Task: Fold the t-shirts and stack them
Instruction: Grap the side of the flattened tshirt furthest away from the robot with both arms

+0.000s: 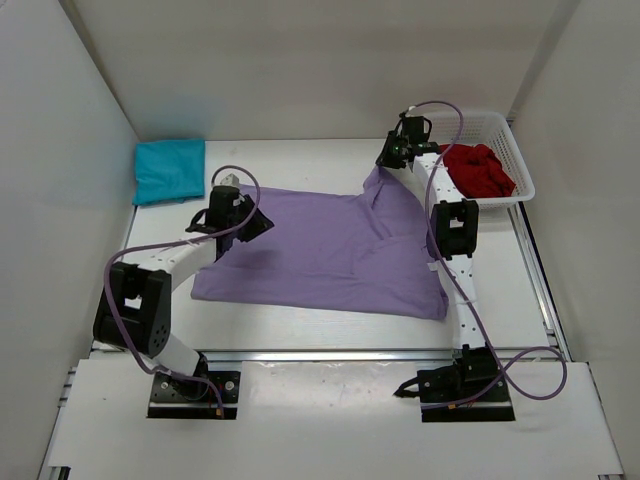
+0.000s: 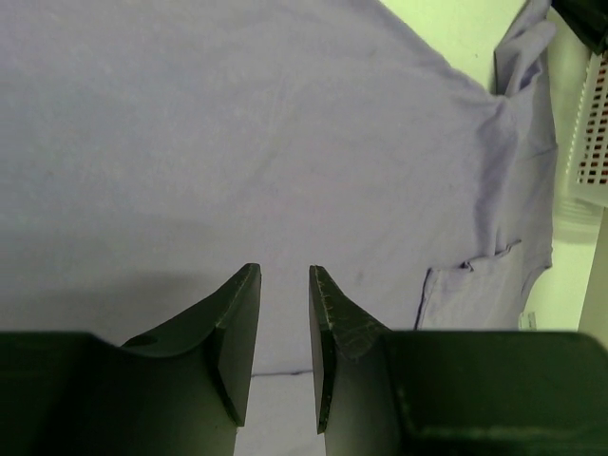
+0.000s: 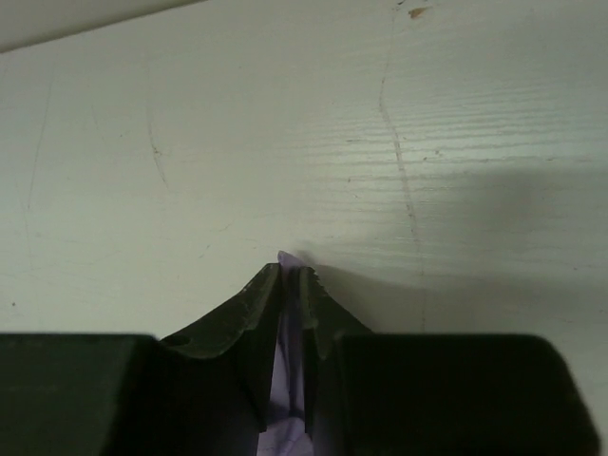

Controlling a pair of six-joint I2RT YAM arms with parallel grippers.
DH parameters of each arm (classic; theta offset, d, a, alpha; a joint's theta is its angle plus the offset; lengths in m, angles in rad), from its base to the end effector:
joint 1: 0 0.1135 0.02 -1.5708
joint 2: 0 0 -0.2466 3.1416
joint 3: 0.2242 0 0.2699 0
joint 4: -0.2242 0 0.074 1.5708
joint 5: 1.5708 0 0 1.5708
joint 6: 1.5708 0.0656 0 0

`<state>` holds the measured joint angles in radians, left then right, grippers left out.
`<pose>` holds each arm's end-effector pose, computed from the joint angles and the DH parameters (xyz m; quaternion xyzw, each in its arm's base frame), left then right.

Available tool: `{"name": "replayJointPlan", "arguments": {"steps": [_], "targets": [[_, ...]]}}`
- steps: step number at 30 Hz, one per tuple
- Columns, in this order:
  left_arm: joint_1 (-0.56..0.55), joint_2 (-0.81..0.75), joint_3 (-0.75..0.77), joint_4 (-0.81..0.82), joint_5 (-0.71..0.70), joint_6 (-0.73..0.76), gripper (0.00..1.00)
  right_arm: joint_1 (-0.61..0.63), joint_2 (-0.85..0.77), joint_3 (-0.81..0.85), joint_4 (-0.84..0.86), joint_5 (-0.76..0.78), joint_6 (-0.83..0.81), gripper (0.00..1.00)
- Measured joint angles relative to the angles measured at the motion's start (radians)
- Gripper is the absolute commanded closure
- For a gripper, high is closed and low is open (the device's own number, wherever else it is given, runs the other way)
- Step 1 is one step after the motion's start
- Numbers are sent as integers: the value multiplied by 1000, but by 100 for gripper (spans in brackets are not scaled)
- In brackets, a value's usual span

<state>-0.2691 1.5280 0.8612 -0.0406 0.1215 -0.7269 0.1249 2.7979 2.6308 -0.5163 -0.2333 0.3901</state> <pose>0.3440 -0.1031 0.1539 -0.1810 0.8887 -0.2479 0.3406 0.6217 0.0933 0.1250 0.0691 0.8958 0.2102 0.3855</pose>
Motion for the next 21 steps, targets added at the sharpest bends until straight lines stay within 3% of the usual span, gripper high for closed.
{"name": "replayJointPlan", "arguments": {"steps": [5,11,16,21], "targets": [[34,23,41,-20,-11,13,61,0,0,2,-11,8,0,100],[90,140,229,-77,-97,61,58,-1,0,60,-92,32,-26,100],[113,362,567,-179,-264,166,55,-9,-50,72,-172,6,-71,100],[152,657,972,-341,-304,243,54,-15,-142,71,-257,16,-118,100]]}}
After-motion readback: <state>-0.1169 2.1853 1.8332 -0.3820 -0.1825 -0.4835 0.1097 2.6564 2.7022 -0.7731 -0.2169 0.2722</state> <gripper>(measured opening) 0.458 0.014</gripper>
